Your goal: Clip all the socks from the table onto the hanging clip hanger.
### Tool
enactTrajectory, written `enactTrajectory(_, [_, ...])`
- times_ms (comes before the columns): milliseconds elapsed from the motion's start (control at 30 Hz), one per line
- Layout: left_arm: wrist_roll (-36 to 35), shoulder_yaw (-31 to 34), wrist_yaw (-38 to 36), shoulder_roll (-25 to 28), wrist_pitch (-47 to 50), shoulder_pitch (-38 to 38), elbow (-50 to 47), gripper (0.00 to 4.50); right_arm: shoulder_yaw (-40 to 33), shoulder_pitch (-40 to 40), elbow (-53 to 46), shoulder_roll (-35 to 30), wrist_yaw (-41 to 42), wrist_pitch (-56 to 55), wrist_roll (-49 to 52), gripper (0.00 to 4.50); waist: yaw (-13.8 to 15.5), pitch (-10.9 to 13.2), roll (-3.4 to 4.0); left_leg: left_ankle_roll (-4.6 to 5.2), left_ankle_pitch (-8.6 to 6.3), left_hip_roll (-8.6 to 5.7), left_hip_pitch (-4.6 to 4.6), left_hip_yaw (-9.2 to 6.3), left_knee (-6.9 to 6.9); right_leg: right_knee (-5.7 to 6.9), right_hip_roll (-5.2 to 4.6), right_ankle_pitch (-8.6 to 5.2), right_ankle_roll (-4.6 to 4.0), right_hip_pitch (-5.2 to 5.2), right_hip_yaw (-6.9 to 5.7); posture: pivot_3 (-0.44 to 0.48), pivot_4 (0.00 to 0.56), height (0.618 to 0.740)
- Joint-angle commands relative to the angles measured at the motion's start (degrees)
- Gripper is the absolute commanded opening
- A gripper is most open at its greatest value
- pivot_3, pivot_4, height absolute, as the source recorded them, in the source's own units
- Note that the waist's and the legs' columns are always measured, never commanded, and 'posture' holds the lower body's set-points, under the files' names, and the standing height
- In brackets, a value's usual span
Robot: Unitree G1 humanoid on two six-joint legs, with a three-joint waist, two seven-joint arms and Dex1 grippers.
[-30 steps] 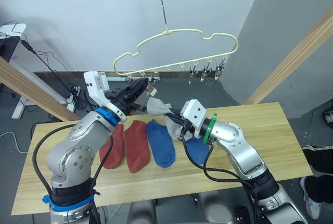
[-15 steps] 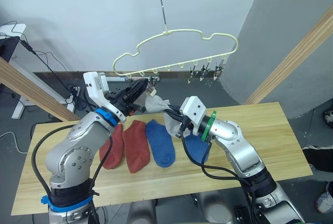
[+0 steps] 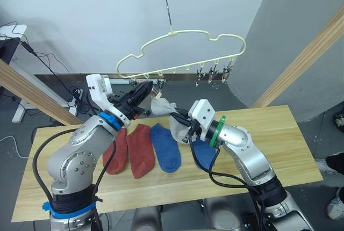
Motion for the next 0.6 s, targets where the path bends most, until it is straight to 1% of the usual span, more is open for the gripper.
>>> enactTrajectory(33, [-0.88,0.21,-0.66,0.24,-1.03,0.23,-1.97,0.00,0.16,0.21,-2.83,1.25,-0.55,-0.28,0.99,0.03,0.00,0.00,0.00,0.00,0.00,0.00,0.00,0.00,0.00,0.00,0.00,0.00,0.00,0.00,0.00,-0.218,0.285,0.740])
enactTrajectory(467, [-2.67,0.98,0.11,-0.09,-0.61,0.46,-1.76,0.00,1.84,-1.75,0.63,3.68,-1.32,-1.33,-0.09,0.03,0.01,0.00,0.00,0.00,0.00,0.00,0.00,-0.01,-0.01,-0.01,0.00,0.00,0.00,0.00,-0.01,-0.213,0.284,0.740])
enactTrajectory(500, [-2.72,1.11,0.12,-0.04,-0.67,0.52,-1.79,0.71,1.90,-1.83,0.78,3.66,-1.26,-1.43,-0.12,0.00,0.01,0.00,0.00,0.00,0.00,0.00,0.00,-0.01,-0.01,-0.01,0.00,0.00,0.00,-0.01,0.00,-0.203,0.281,0.740])
enactTrajectory(600, [-2.94,1.42,-0.30,0.49,-0.58,1.10,-2.04,1.56,1.89,-2.04,1.22,3.95,-1.36,-1.55,0.03,0.00,0.01,0.00,0.00,0.00,0.00,0.01,0.00,-0.01,-0.01,-0.01,0.00,0.00,0.00,-0.01,0.00,-0.203,0.281,0.740])
